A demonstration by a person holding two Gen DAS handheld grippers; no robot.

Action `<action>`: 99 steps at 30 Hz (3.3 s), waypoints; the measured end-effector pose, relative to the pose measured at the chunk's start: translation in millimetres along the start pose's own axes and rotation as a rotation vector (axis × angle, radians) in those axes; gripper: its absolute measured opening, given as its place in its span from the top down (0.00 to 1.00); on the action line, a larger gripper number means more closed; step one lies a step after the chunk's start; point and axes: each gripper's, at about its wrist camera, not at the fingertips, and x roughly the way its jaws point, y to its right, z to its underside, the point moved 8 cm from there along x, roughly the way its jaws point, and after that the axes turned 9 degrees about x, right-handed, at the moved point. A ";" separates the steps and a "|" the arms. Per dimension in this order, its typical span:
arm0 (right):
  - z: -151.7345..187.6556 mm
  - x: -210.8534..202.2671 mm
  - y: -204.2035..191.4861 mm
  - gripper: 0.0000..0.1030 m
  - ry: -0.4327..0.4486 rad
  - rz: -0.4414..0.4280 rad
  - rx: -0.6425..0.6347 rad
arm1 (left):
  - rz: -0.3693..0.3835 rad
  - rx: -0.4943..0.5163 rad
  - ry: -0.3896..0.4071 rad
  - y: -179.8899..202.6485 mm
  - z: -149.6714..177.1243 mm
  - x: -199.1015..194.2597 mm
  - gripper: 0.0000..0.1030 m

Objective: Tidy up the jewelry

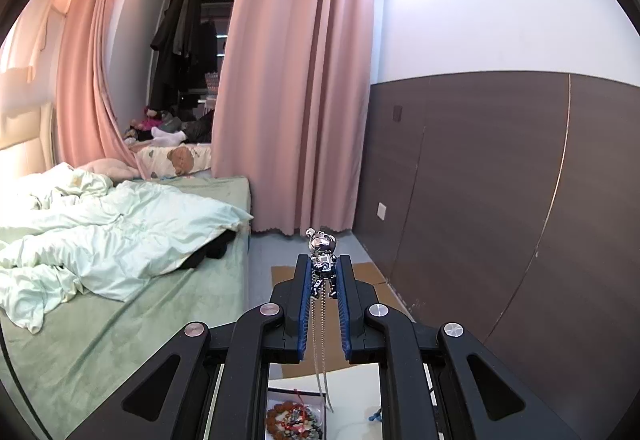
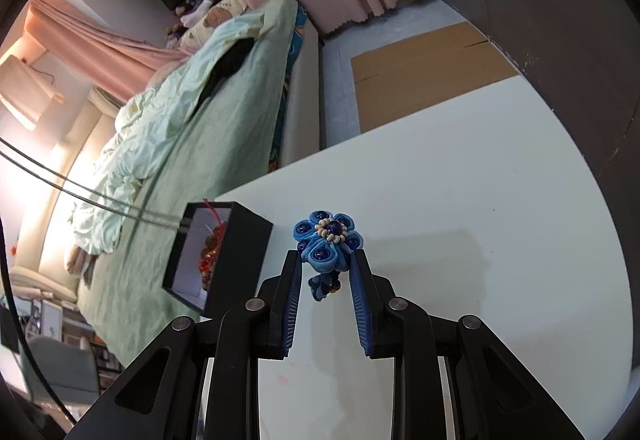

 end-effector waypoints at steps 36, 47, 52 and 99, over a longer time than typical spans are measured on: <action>-5.7 -21.1 -14.9 0.75 0.061 -0.108 0.017 | 0.004 -0.075 -0.102 -20.5 55.9 37.0 0.88; -6.6 -30.8 -40.7 0.75 0.092 -0.219 0.008 | 0.040 -0.181 -0.247 -23.6 138.4 82.0 0.87; -6.0 -23.9 -53.9 0.75 0.088 -0.253 0.008 | 0.074 -0.271 -0.272 -26.0 169.5 92.7 0.88; 21.3 -24.2 -57.9 0.15 0.139 -0.084 -0.039 | 0.052 -0.348 -0.272 -33.5 201.6 56.0 0.00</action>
